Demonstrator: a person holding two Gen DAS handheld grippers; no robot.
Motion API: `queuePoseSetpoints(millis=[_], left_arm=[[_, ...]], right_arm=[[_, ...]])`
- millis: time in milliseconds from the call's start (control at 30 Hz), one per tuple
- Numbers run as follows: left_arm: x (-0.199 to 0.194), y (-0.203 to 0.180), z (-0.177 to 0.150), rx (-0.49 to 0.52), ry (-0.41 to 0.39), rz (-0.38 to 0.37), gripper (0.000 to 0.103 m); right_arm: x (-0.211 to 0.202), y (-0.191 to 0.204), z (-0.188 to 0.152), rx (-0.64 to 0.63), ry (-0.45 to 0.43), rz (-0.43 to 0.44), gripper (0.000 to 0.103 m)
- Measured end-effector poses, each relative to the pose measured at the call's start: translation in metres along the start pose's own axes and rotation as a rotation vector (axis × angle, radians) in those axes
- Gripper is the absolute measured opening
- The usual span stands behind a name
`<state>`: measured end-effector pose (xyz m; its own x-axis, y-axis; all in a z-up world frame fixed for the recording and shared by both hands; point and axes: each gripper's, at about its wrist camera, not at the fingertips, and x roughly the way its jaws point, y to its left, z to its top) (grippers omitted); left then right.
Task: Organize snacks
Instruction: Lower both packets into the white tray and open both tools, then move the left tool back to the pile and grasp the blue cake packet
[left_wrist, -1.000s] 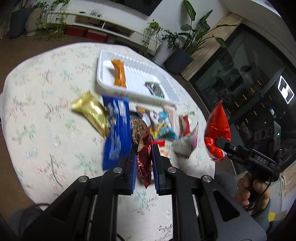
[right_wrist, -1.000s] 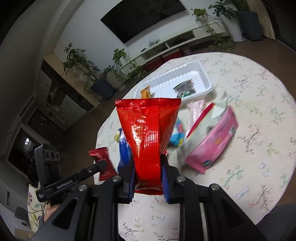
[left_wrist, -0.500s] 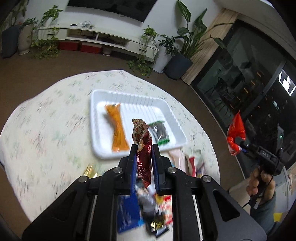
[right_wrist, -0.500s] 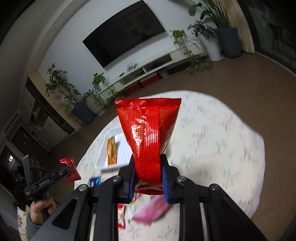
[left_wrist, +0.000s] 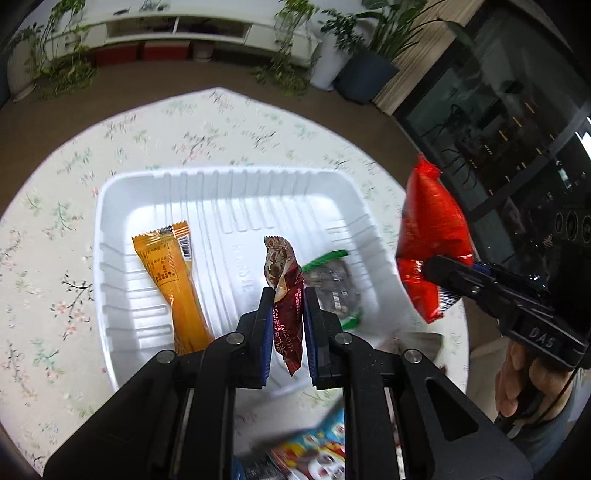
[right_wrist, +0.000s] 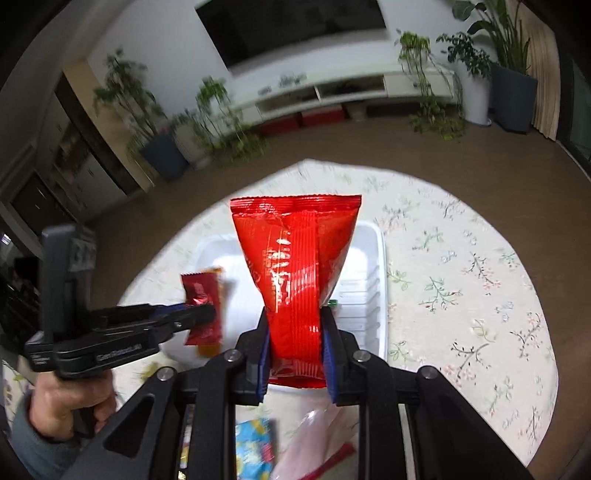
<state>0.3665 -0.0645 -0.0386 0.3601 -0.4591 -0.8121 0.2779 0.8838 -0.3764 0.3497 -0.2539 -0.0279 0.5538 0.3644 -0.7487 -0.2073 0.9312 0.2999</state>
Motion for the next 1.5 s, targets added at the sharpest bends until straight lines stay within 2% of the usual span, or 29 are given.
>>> queuePoseSetpoints(millis=[200,367,500,667,867,933,1033,1067,1100,1267,1500], left_arm=[[0.035,0.019,-0.003,-0.032,0.044,0.023,0.013],[0.049,0.025,-0.003,-0.040,0.054,0.031,0.014],[0.052,0.027,-0.004,-0.044,0.047,0.032,0.015],[0.054,0.028,-0.005,-0.056,0.049,0.045,0.015],[0.048,0.027,-0.010,-0.062,0.038,0.071,0.017],[0.044,0.028,-0.009,-0.066,0.035,0.084,0.022],[0.036,0.028,-0.007,-0.058,0.017,0.104,0.043],[0.033,0.026,-0.007,-0.052,0.009,0.110,0.053],[0.029,0.024,-0.006,-0.043,0.001,0.118,0.057],[0.010,0.018,-0.005,-0.026,-0.033,0.114,0.059],[-0.030,0.004,-0.016,-0.001,-0.092,0.087,0.067]], right_arm=[[0.038,0.002,0.006,-0.023,0.069,-0.051,0.025],[0.063,-0.008,0.007,-0.016,0.124,-0.082,0.025],[0.070,-0.007,0.006,-0.027,0.133,-0.098,0.026],[0.077,-0.008,0.005,-0.042,0.148,-0.115,0.034],[0.081,-0.012,0.003,-0.025,0.143,-0.099,0.038],[0.080,-0.012,0.002,-0.030,0.142,-0.106,0.043],[0.078,-0.012,0.002,-0.027,0.133,-0.116,0.049],[0.077,-0.012,0.002,-0.026,0.133,-0.115,0.050],[0.077,-0.012,0.002,-0.027,0.133,-0.118,0.051],[0.069,-0.009,0.002,-0.034,0.121,-0.122,0.064],[0.044,-0.005,0.006,-0.032,0.074,-0.117,0.070]])
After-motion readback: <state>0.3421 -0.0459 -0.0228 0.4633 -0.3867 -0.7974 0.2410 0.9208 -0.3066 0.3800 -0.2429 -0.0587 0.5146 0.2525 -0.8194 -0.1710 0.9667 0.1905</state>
